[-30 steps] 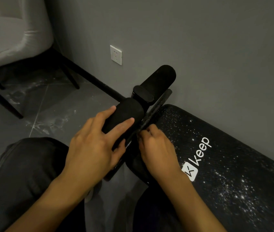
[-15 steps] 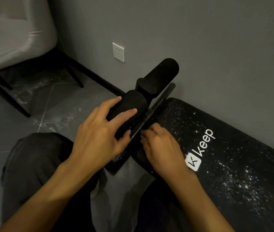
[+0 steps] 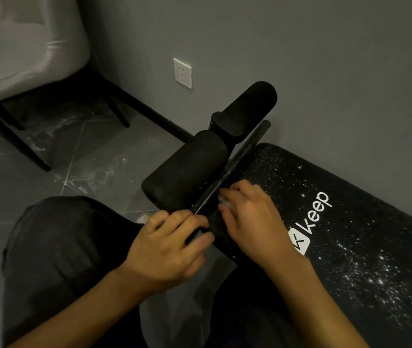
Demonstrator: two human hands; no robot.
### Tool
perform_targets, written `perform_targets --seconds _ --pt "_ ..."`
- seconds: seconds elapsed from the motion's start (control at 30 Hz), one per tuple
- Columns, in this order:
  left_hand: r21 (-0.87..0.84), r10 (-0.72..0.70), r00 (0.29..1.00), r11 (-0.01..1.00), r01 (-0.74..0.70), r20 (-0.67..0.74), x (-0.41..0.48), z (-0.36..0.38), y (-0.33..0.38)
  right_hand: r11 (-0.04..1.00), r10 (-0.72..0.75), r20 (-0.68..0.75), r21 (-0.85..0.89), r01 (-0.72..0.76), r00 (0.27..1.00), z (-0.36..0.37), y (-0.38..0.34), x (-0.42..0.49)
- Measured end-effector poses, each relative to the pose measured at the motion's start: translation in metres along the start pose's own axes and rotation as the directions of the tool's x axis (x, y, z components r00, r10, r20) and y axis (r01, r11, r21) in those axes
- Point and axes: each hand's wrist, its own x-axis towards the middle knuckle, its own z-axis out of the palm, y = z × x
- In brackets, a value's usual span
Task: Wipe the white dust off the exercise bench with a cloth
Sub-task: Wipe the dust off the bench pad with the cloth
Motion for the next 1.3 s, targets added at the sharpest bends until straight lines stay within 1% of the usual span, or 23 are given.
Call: perform_targets --seconds 0.07,0.1,0.13,0.17,0.23,0.27,0.33,0.4,0.47,0.53,0.57,0.6,0.67,0.7,0.77,0.83,0.9,1.0,1.07,1.1,1.2,1.23,1.3 --pt "-0.011 -0.007 0.999 1.000 0.008 0.048 -0.005 0.002 0.000 0.992 -0.114 0.070 0.057 0.111 0.991 -0.001 -0.004 -0.013" --pt "-0.038 -0.012 0.996 0.999 0.015 0.086 -0.009 0.004 0.000 0.988 -0.145 0.090 0.060 0.140 0.985 -0.001 -0.004 -0.014" --pt "-0.078 -0.025 0.990 0.996 0.036 0.139 -0.012 0.007 0.000 0.988 -0.147 0.084 0.052 0.143 0.986 0.000 -0.002 -0.009" --pt "-0.123 -0.049 0.977 0.990 0.076 0.205 -0.014 0.011 -0.001 0.993 -0.118 0.060 0.035 0.116 0.991 0.001 -0.001 -0.002" --pt "-0.185 -0.114 0.940 0.966 0.181 0.323 -0.017 0.018 -0.004 0.999 -0.042 0.022 0.000 0.042 0.999 0.002 0.000 0.012" --pt "-0.211 -0.144 0.922 0.950 0.230 0.359 -0.018 0.021 -0.005 0.999 -0.038 0.033 -0.009 0.038 0.999 0.002 -0.001 0.016" --pt "-0.286 -0.175 0.898 0.908 0.305 0.403 -0.021 0.025 -0.007 0.993 -0.114 0.102 0.032 0.111 0.988 0.002 -0.003 0.012" --pt "-0.337 -0.166 0.892 0.884 0.324 0.421 -0.025 0.027 -0.006 0.979 -0.182 0.161 0.126 0.163 0.970 -0.002 -0.007 0.000" --pt "-0.357 -0.176 0.887 0.869 0.344 0.426 -0.028 0.027 -0.006 0.985 -0.161 0.137 0.086 0.150 0.977 -0.004 -0.006 0.002" --pt "-0.373 -0.200 0.876 0.846 0.380 0.440 -0.029 0.028 -0.007 0.997 -0.067 0.057 -0.028 0.069 0.996 0.000 -0.002 0.020" --pt "-0.377 -0.205 0.872 0.840 0.390 0.445 -0.029 0.029 -0.007 0.998 -0.022 0.044 -0.058 0.025 0.999 0.002 -0.002 0.028" --pt "-0.382 -0.205 0.870 0.836 0.393 0.448 -0.029 0.029 -0.007 0.998 -0.012 0.053 -0.066 0.015 0.999 0.003 -0.003 0.033" --pt "-0.405 -0.184 0.877 0.832 0.379 0.443 -0.028 0.029 -0.008 0.995 -0.092 0.127 -0.030 0.097 0.988 0.005 -0.010 0.028" --pt "-0.415 -0.167 0.883 0.834 0.364 0.439 -0.028 0.030 -0.009 0.990 -0.139 0.167 0.030 0.136 0.976 0.004 -0.014 0.020" --pt "-0.413 -0.141 0.888 0.846 0.337 0.437 -0.029 0.030 -0.009 0.979 -0.178 0.179 0.128 0.156 0.968 -0.002 -0.013 0.002" --pt "-0.395 -0.157 0.881 0.848 0.352 0.447 -0.029 0.030 -0.010 0.988 -0.126 0.139 0.102 0.112 0.982 -0.008 -0.003 -0.002" --pt "-0.357 -0.170 0.881 0.867 0.347 0.442 -0.025 0.029 -0.010 0.999 -0.022 0.062 0.036 0.020 0.998 -0.011 0.013 0.006" --pt "-0.332 -0.121 0.875 0.894 0.301 0.468 -0.011 0.025 -0.011 0.989 0.134 -0.037 -0.062 -0.136 0.990 -0.017 0.030 0.028" --pt "-0.328 -0.072 0.866 0.907 0.263 0.496 0.002 0.023 -0.010 0.977 0.206 -0.058 -0.041 -0.209 0.977 -0.019 0.033 0.035" --pt "-0.317 -0.050 0.860 0.917 0.241 0.508 0.009 0.023 -0.010 0.978 0.207 -0.052 -0.022 -0.208 0.977 -0.020 0.033 0.034" --pt "-0.271 0.019 0.843 0.951 0.152 0.538 0.034 0.030 -0.006 0.996 0.086 0.028 0.030 -0.087 0.996 -0.022 0.028 0.019" --pt "-0.266 0.041 0.838 0.956 0.125 0.544 0.041 0.032 -0.006 0.996 0.068 0.050 0.049 -0.070 0.996 -0.024 0.027 0.015" --pt "-0.260 0.082 0.833 0.963 0.076 0.548 0.052 0.039 -0.005 0.994 0.111 0.029 0.017 -0.112 0.993 -0.027 0.032 0.021"
